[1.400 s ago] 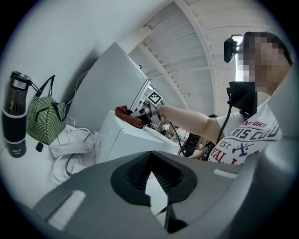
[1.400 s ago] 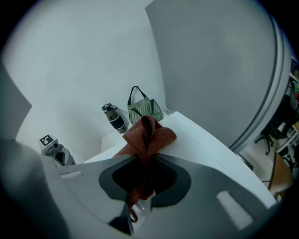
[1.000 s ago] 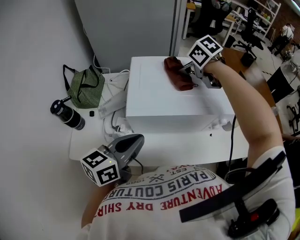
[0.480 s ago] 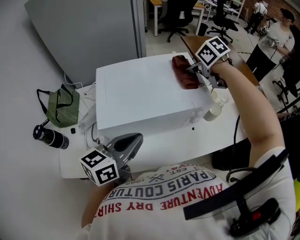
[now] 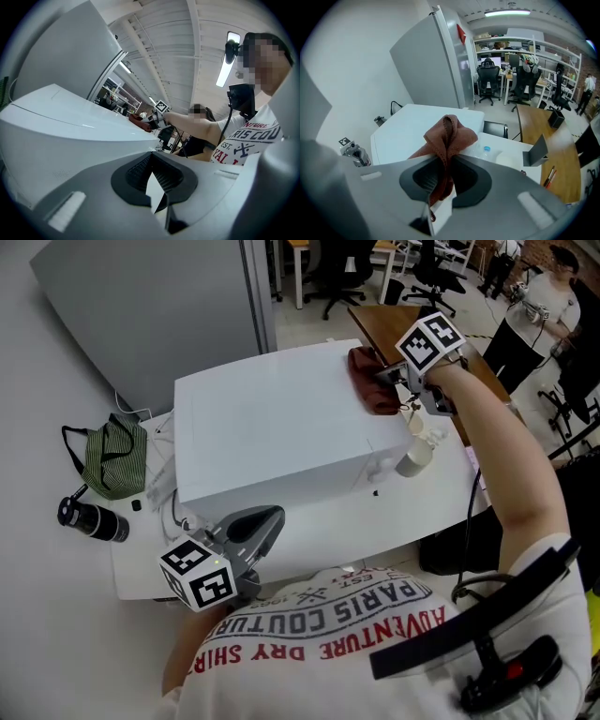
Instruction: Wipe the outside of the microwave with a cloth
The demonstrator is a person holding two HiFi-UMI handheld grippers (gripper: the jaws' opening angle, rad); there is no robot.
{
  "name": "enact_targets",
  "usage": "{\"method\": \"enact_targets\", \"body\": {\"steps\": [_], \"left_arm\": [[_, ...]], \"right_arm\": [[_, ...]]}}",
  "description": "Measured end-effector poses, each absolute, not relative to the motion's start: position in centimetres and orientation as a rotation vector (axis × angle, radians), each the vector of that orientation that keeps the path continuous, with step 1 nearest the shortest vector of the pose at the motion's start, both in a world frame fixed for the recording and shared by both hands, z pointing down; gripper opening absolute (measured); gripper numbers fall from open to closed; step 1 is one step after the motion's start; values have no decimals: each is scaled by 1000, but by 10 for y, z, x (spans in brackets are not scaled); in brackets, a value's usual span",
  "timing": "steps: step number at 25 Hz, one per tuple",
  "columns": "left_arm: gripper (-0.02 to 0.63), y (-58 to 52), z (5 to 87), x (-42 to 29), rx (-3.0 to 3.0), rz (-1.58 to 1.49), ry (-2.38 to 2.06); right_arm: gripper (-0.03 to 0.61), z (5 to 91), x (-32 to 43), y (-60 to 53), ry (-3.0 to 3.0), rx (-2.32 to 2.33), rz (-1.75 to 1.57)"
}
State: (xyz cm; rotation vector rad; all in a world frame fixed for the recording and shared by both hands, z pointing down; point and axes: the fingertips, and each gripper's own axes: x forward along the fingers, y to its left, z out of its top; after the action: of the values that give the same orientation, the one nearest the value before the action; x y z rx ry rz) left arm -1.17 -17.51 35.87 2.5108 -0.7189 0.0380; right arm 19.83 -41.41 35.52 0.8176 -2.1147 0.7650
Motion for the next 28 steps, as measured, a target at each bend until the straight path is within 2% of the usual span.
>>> {"method": "enact_targets", "body": {"steps": [7,18,23,28], "left_arm": [[0,-168,360,-21,2500,32,-747],[0,-139,367,-44,2487,15,-769],[0,-124,370,-74,2474,1,-809],[0,-107,376,-107,2436,-1,-865]], "right_arm": [[44,336,183,-406,-2186,803,657],[44,254,21,-277,-2596,516,203],[44,267,-59,-215,-2731,393,83],[44,318,-109,-169,-2777,302,-5]]}}
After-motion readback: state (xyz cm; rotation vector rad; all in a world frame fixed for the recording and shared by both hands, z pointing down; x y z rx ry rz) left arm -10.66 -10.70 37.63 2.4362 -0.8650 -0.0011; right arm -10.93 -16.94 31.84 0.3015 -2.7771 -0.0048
